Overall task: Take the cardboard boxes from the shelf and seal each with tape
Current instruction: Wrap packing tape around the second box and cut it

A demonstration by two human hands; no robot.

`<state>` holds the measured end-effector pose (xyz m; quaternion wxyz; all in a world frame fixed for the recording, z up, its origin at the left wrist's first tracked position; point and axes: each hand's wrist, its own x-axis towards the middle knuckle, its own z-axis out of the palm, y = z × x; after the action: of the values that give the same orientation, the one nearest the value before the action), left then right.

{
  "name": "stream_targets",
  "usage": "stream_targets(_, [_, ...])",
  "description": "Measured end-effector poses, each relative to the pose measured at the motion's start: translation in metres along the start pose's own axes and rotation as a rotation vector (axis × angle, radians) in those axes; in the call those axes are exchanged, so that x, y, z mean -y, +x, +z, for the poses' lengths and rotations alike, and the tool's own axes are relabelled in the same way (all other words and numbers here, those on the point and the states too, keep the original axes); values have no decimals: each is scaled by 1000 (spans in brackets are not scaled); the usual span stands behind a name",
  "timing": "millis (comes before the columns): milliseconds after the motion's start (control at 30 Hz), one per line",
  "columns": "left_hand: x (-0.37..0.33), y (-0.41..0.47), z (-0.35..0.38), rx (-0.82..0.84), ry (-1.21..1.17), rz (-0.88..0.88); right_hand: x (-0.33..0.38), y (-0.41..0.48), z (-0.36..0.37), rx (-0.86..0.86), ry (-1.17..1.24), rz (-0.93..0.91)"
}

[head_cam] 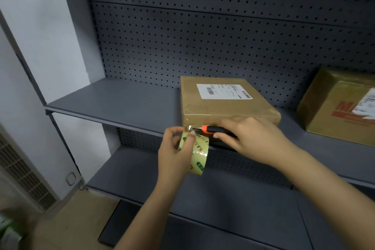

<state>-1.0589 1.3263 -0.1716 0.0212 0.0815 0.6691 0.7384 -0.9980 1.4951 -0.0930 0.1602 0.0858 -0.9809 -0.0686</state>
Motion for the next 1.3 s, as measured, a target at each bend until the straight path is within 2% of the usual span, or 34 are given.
stream_targets(333, [0,1,2,-34,62,42,12,19,-8,60,-147,-56])
stream_targets(700, [2,1,2,-53,43,34,-8,1,-11,144,-254,48])
stream_targets(900, [1,1,4,-34,31,21,-35,-34,-11,146,-111,136])
stream_targets(1133, [3,2,2,-22,33,24,-90,-63,19,258,135,228])
stream_targets(1300, [3,2,4,-26,55,23,-113,-82,29,313,183,302])
